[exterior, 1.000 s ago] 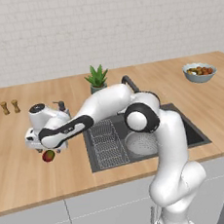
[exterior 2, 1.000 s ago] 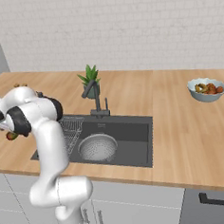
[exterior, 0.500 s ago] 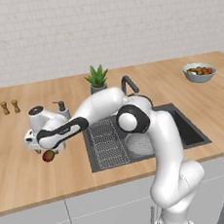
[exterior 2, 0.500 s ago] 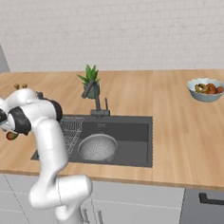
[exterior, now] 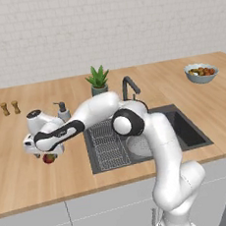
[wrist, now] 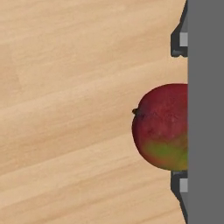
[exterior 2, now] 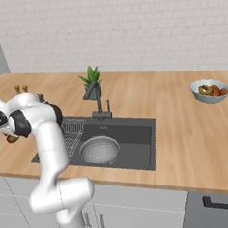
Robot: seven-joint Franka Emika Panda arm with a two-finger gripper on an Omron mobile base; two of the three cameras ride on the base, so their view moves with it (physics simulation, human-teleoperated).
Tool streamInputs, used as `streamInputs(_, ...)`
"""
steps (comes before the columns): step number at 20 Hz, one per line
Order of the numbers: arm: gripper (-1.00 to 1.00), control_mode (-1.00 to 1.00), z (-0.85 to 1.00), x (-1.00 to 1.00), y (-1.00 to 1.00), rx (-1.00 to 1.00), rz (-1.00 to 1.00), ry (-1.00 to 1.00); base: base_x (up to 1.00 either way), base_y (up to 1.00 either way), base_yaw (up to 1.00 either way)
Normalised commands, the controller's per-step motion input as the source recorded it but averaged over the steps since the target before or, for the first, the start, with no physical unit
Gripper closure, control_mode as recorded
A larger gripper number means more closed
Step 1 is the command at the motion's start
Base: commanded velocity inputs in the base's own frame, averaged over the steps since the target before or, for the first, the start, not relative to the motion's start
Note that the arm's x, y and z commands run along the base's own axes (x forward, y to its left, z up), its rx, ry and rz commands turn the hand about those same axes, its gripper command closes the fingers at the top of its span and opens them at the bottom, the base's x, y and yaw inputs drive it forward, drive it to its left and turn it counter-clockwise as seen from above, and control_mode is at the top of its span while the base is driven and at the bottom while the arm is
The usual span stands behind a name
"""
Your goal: Put the colander in the sink, put the mango in the colander, and turn on the sink faucet and pour water over the colander.
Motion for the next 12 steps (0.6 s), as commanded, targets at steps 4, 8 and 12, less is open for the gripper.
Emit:
streamInputs(4, -1.0, -1.0, -0.24, 0.0, 0.0, -0.04, 0.0, 0.03, 0.0, 0.0, 0.0)
streamInputs(8, 1.0, -1.0, -0.28, 0.0, 0.0, -0.04, 0.0, 0.04, 0.0, 0.0, 0.0)
streamInputs(12, 1.0, -1.0, -0.29, 0.0, 0.01, -0.07, 0.0, 0.02, 0.0, 0.0, 0.0)
